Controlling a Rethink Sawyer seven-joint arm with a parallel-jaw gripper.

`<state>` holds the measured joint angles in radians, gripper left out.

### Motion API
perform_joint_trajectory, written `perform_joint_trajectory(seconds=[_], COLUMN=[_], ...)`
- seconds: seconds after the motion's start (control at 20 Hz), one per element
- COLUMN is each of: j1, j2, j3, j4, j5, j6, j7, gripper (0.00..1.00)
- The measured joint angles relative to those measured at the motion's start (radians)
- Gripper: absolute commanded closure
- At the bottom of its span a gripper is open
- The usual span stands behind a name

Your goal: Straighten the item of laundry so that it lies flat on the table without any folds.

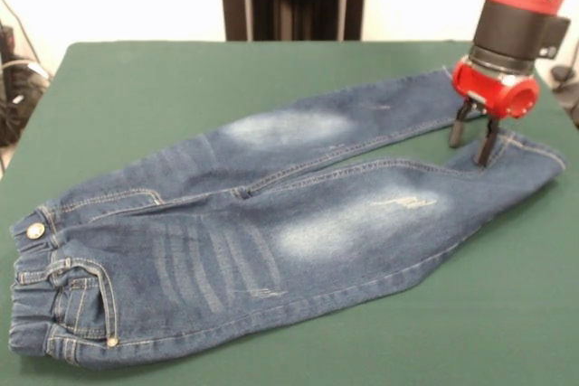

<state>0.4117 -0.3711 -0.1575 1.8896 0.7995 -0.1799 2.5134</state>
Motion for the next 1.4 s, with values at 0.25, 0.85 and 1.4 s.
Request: perform_joint_trajectory(seconds=[0.25, 0.85, 1.4], j1=[0.1, 0.143, 0.171], j2=[0.068, 0.101, 0.099], j3=[-0.172, -0.329, -0.364], j4=[-0.088, -0.189, -0.197], j5=[-0.067, -0.244, -0.266], j6=[0.202, 0.493, 0.493], j7=[0.0, 0.0, 0.0], gripper=[0.0, 0.0, 0.0])
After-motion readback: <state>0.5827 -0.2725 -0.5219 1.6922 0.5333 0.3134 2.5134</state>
